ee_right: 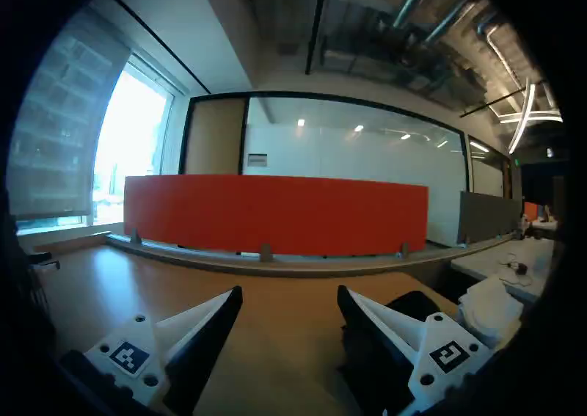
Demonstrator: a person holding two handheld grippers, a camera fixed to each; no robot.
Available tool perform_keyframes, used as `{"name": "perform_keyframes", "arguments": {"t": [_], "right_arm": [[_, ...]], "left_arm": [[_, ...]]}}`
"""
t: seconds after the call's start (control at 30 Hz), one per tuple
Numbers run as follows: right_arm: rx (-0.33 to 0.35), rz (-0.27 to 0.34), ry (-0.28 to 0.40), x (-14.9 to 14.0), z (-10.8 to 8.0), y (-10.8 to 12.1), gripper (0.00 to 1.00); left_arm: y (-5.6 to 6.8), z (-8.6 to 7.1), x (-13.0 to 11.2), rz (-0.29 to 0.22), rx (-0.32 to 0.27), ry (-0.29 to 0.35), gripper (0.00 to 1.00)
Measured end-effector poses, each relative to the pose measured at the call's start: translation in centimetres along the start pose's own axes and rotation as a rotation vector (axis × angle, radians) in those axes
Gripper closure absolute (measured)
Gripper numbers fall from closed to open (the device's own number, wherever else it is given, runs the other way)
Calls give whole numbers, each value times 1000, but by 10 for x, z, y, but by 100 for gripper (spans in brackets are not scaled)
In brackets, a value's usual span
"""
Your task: Fold towel
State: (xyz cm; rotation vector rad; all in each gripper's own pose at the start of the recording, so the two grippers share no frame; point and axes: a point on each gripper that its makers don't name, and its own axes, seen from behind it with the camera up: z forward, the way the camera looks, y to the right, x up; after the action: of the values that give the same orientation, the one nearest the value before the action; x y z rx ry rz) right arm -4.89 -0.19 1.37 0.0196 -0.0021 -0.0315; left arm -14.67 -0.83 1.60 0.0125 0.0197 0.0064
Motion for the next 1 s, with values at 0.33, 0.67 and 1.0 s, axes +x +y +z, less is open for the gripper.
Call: {"name": "perform_keyframes", "arguments": {"t": [0.33,0.67,1.0], "right_arm": [[-7,35,-14,-41,-1,9,0],[-6,46,-11,-54,-1,12,0],[12,47,-12,-64,-1,3,0]], "left_arm": [[0,0,0,0,0,0,6],[0,0,0,0,0,0,6],[1,-1,0,0,0,0,7]]}}
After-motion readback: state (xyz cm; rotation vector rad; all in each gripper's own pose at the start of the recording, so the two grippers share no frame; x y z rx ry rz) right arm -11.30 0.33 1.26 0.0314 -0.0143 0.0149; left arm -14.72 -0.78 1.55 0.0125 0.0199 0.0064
